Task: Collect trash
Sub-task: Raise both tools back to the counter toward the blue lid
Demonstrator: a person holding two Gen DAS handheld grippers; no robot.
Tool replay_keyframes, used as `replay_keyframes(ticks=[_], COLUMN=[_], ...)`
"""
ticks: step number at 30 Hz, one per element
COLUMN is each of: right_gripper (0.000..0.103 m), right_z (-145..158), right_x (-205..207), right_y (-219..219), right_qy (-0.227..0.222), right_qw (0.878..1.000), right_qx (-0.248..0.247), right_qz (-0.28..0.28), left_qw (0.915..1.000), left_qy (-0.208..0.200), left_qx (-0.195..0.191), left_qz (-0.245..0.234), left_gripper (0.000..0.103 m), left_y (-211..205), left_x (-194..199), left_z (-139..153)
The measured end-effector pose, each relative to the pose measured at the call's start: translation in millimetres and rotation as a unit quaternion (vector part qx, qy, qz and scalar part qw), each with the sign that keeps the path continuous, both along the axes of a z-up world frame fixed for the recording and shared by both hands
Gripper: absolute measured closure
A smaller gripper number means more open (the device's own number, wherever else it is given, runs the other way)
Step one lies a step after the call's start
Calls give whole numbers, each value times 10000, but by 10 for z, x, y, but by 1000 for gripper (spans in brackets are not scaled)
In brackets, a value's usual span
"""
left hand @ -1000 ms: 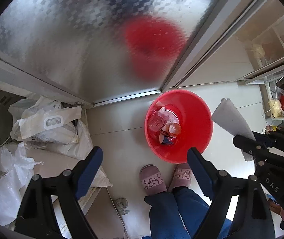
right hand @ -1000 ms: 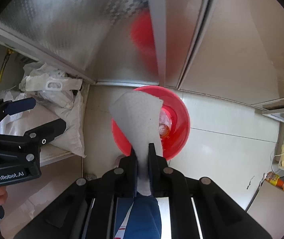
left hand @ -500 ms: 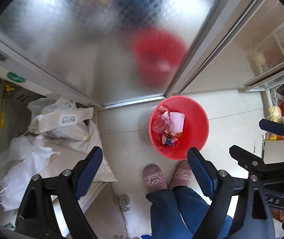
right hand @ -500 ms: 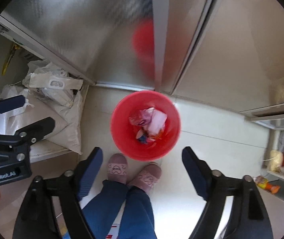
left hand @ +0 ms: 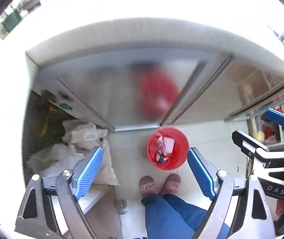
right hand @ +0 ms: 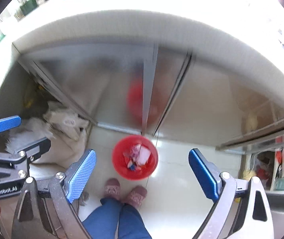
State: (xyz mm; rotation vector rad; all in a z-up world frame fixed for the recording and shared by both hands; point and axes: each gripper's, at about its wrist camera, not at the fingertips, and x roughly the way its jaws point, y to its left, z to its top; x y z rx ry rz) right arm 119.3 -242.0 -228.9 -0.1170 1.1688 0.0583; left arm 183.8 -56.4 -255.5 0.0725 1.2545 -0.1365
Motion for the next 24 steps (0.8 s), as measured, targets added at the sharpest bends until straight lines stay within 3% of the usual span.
replay_keyframes(ticks=[7, 12, 18, 24], right_gripper=[9, 9, 9, 9], right_z=[662, 1015, 1315, 1451], right_x=[69, 148, 332, 627], right_y=[51, 119, 191, 310], right_qy=[-513, -822, -1072, -1190], right_qw=[9983, 9958, 9926, 9905], right_qx=[125, 26, 51, 47], right_qz=[227, 391, 572, 684], left_qw=[9982, 9965, 9950, 9941], left_qy=[-548, -755, -908, -921], left_qx=[12, -122, -126, -287], left_qz=[237, 330, 395, 489], left_gripper=[18, 18, 18, 18], left_y=[65, 123, 229, 382], left_x=[-28, 14, 168, 484], left_z=[796, 1144, 1450, 1525])
